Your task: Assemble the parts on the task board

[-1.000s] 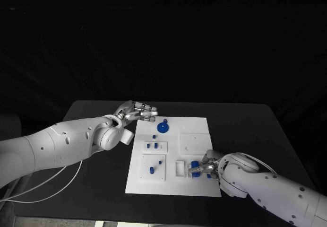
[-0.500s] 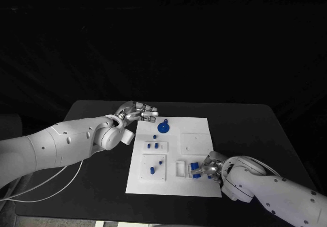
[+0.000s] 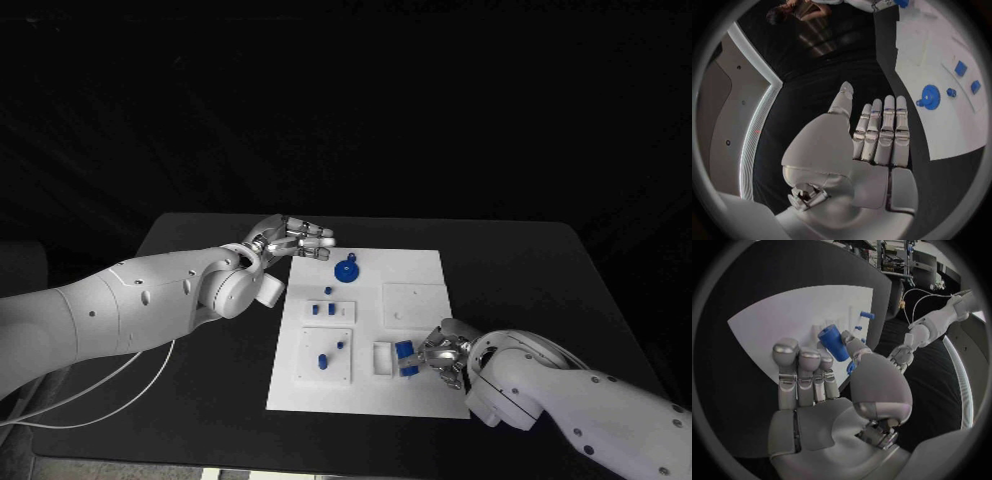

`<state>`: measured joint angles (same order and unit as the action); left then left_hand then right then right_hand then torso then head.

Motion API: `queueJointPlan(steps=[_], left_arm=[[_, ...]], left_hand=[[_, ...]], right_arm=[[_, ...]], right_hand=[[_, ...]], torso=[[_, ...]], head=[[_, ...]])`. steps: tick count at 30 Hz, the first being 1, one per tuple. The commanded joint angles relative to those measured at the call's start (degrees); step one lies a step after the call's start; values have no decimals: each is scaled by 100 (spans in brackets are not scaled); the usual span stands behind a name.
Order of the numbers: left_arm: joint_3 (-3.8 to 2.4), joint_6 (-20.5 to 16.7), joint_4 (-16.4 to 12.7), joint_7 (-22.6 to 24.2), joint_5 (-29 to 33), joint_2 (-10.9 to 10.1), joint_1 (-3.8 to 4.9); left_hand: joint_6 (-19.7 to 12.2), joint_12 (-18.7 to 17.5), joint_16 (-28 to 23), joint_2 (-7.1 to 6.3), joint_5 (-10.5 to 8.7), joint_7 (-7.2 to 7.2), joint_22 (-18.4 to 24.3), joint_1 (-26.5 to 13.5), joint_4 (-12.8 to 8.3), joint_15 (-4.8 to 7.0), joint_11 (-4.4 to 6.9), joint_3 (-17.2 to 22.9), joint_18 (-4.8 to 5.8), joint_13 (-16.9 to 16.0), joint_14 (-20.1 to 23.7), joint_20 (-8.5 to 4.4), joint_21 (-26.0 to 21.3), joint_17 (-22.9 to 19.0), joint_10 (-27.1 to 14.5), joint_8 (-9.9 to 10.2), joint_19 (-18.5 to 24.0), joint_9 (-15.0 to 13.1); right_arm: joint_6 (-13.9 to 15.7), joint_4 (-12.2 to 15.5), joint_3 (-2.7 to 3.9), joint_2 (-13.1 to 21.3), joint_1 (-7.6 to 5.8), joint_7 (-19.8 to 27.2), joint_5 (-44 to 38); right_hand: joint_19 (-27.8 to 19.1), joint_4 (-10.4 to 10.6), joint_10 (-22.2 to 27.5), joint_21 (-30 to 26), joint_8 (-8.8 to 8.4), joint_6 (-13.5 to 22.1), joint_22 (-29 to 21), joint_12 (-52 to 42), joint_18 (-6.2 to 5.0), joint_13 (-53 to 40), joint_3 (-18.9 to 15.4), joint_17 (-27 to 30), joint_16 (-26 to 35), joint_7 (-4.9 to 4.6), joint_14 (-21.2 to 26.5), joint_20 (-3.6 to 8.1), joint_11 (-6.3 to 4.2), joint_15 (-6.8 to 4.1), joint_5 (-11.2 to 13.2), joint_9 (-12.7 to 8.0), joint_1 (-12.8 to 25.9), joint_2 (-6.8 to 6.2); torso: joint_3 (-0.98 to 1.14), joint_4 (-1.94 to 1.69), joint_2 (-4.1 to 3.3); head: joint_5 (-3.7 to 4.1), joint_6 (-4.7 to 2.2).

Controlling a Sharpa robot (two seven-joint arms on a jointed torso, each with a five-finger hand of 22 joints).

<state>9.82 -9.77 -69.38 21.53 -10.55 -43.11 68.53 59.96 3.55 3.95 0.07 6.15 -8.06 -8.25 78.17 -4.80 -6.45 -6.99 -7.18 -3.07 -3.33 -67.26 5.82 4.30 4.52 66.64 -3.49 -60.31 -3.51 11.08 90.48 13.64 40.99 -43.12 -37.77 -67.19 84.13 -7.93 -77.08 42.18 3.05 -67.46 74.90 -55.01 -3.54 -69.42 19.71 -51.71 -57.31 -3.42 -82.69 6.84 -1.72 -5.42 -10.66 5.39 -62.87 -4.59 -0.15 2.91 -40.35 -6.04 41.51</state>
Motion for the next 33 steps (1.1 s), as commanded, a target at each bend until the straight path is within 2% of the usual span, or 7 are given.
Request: queueJointPlan(steps=[1, 12, 17, 18, 27, 33], left_arm=[[-3, 73, -12, 20, -25, 11, 3], [-4, 98, -8, 2, -28, 34, 3], [-4, 121, -4, -5, -29, 41, 3], [-4, 124, -4, -6, -29, 41, 3], [-4, 145, -1, -20, -29, 47, 3], [-4, 148, -2, -31, -31, 47, 3]], left_hand=[[-27, -12, -25, -32, 39, 11, 5, -18, 9, -7, 2, 17, 53, -5, -41, -21, 36, 10, -47, -17, 11, -6], [-28, -12, -26, -33, 41, 11, 27, -28, 14, -7, 0, 22, 56, -5, -38, -21, 40, 11, -52, -18, 13, -6], [-32, -12, -29, -30, 42, 9, 38, -42, 27, -13, -6, 24, 55, -5, -24, -19, 43, 11, -69, -18, 12, -7], [-31, -12, -28, -32, 40, 8, 41, -46, 29, -17, -8, 24, 54, -5, -9, -16, 43, 10, -75, -18, 15, -7], [-31, -12, -28, -32, 40, 8, 41, -46, 29, -17, -8, 24, 54, -5, -9, -16, 43, 10, -75, -18, 15, -7], [-35, -12, -25, -31, 40, 7, 53, -57, 40, -20, -10, 27, 47, -5, 0, -9, 44, 11, -80, -17, 17, -6]], right_arm=[[-58, 4, 4, -48, -18, 30, 137], [-454, -143, 1, -238, -86, -56, -97], [-665, -276, -16, -354, -131, -56, -235], [-686, -290, -21, -372, -138, -54, -250], [-824, -469, -57, -530, -183, -53, -324], [-869, -547, -72, -594, -190, -33, -331]], right_hand=[[277, -110, -4, 21, 58, -40, 517, 12, 7, 5, 78, 5, 16, 16, -3, 6, -48, -26, 1, 29, -34, 37], [269, -49, 18, -6, 57, -19, 512, 59, 12, 40, -7, 19, 44, 11, 2, 4, -41, -23, 118, 17, 11, 49], [261, 81, 36, -38, 58, -5, 507, 95, 14, 74, -70, 40, 84, 8, 5, 5, -36, -24, 155, 12, 23, 16], [264, 140, 37, -39, 58, -8, 510, 94, 19, 81, -133, 38, 96, 11, 1, 5, -38, -22, 105, 14, 4, 6], [267, 227, 39, -55, 58, -2, 508, 104, 20, 100, -250, 24, 101, 11, 1, 5, -36, -24, 119, 15, 12, 13], [268, 595, 36, -69, 57, 6, 507, 107, 15, 115, -335, 13, 107, 10, -6, 4, -36, -19, 375, 26, 23, -107]], torso=[[-2, -4, -3], [0, -5, -5], [3, 1, -4], [4, 0, -5], [1, -2, -4], [1, -4, -4]], head=[[4, 1], [0, 16], [-8, 18], [-10, 18], [-28, 31], [-51, 44]])
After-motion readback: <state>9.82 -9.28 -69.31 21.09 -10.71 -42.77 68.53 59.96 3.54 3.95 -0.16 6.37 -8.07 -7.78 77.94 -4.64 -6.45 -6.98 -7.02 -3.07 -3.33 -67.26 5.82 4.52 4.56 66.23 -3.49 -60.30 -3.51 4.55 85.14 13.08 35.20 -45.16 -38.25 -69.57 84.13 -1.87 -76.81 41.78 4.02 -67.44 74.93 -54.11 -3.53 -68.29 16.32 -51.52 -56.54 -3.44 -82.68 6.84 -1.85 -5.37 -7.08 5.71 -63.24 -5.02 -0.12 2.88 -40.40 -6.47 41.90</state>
